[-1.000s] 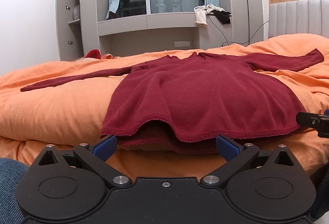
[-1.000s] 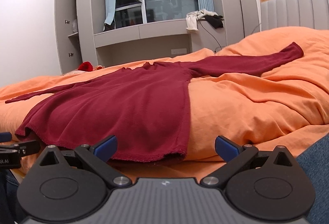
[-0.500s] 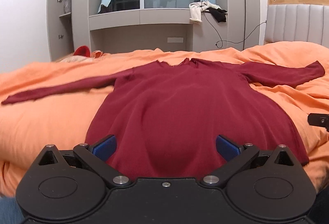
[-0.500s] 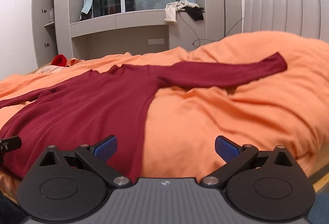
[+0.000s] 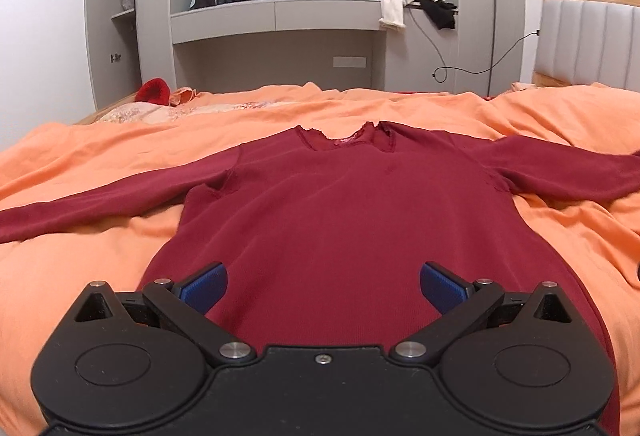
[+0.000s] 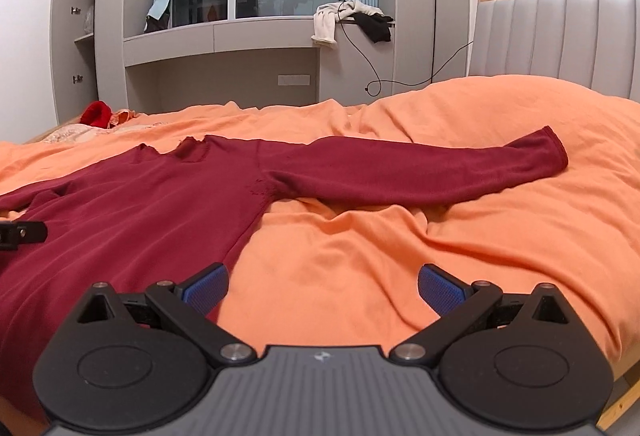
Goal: Fold small clothes
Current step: 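Move the right gripper toward the cuff of the sleeve beside it, then close the right gripper on the sleeve cuff, then lift the cuff with the right gripper and carry it across the body, then lay the sleeve over the body and open the right gripper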
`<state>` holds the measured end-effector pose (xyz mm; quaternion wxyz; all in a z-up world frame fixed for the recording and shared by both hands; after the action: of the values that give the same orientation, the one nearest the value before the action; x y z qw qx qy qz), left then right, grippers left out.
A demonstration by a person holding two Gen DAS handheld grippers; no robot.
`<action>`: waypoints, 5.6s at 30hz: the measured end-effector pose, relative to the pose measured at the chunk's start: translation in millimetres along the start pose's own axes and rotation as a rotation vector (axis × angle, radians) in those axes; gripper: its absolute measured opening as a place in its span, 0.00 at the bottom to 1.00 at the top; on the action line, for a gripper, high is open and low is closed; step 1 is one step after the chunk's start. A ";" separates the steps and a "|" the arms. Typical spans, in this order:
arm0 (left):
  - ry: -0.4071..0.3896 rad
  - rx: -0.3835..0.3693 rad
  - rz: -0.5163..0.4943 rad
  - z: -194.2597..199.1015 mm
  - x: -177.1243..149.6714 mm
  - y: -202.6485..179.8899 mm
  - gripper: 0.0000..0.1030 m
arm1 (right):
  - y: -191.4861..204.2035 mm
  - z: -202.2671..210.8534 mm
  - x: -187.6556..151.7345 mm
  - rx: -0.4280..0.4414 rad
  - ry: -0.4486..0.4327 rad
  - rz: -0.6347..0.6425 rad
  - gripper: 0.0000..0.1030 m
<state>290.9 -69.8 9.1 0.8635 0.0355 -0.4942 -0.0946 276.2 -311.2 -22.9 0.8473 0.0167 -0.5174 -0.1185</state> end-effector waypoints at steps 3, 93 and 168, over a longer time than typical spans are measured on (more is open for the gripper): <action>0.013 -0.010 0.000 -22.9 12.5 -1.6 0.99 | -2.2 -14.1 8.8 0.004 0.004 0.007 1.00; 0.093 0.005 -0.021 -116.2 -7.4 2.3 1.00 | -183.4 -162.9 134.0 -0.273 -0.320 -0.295 0.05; 0.188 0.128 0.057 -96.8 -25.2 100.1 1.00 | 48.6 -165.5 26.1 0.055 -0.058 0.592 0.97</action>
<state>374.6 30.1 -45.9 0.9042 0.0852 -0.4170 -0.0345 442.3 -285.3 -69.6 0.8292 -0.1155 -0.5266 0.1474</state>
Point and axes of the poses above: each gripper's, at about its wrist camera, not at the fingertips, and z roughly against the way its jaws point, y to its left, x to its top, the point moved 10 cm from there along -z, roughly the way its jaws point, and after that the axes turned 9 degrees about -z, right-handed, at the moved point
